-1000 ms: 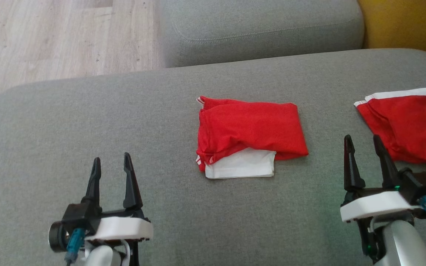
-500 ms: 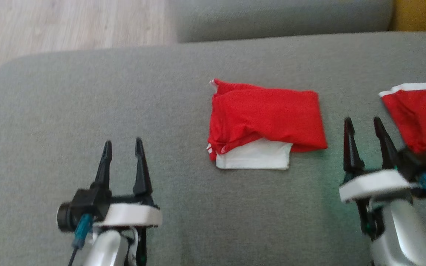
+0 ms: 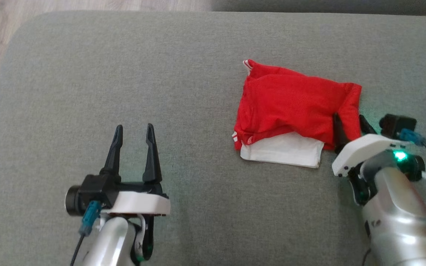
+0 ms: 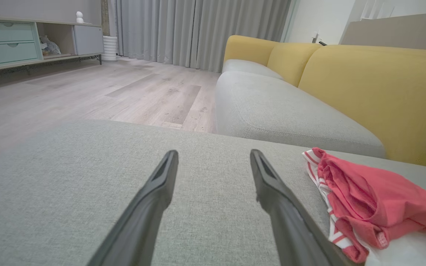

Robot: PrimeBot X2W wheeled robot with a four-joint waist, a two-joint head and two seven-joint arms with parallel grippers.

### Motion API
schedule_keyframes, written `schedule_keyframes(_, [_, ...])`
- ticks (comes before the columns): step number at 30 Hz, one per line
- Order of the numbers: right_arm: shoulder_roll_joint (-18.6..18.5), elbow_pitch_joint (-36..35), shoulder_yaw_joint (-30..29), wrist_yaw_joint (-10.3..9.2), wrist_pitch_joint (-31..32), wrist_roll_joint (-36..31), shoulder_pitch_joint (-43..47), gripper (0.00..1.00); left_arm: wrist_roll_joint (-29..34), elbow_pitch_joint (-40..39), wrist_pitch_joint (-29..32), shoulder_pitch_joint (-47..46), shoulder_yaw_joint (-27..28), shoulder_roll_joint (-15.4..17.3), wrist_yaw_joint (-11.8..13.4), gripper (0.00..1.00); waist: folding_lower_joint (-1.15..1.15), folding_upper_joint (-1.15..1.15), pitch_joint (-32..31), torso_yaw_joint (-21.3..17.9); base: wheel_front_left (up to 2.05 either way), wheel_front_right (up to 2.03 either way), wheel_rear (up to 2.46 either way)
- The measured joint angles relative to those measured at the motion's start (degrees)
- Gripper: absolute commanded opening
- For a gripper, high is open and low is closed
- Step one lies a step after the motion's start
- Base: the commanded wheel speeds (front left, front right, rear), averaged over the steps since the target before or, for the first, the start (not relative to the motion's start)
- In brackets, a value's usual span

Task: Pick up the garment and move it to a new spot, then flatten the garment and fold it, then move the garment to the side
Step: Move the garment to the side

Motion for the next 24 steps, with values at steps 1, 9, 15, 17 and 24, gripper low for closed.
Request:
schedule_keyframes(1, [-0.22, 1.27, 0.59, 0.00, 0.15, 0.00, -0.86, 1.00, 0.00, 0.00, 0.00, -0.25, 0.00, 0.00, 0.00, 1.00, -0.01, 0.00, 0.12, 0.20, 0.00, 0.00, 0.00])
schedule_keyframes(9, [-0.81, 7.39, 4.68, 0.00, -1.87, -0.67, -4.81, 0.00, 0.01, 0.10, 0.00, -0.91, -0.15, 0.00, 0.09, 1.00, -0.01, 0.00, -0.89, -0.05, 0.00, 0.00, 0.00])
schedule_keyframes(15, [-0.59, 7.24, 5.61, 0.00, -5.20, -6.67, -4.69, 0.00, -0.59, 0.04, 0.00, -0.74, -1.13, 0.02, 0.15, 1.00, -0.01, 0.00, -3.69, -2.46, 0.00, 0.00, 0.00])
schedule_keyframes(17, [-0.60, 5.48, 5.69, 0.00, -5.33, -9.23, -4.58, 0.00, -0.59, -0.04, 0.00, -0.54, -1.93, 0.02, 0.26, 1.00, -0.01, 0.00, -4.67, -3.70, 0.00, 0.00, 0.00])
schedule_keyframes(24, [-4.17, -2.57, 12.56, 0.00, -0.10, -16.59, -1.29, 0.00, -0.57, -0.24, 0.00, 1.42, -1.64, 0.02, 1.13, 1.00, -0.02, 0.00, -7.11, -9.23, 0.00, 0.00, 0.00])
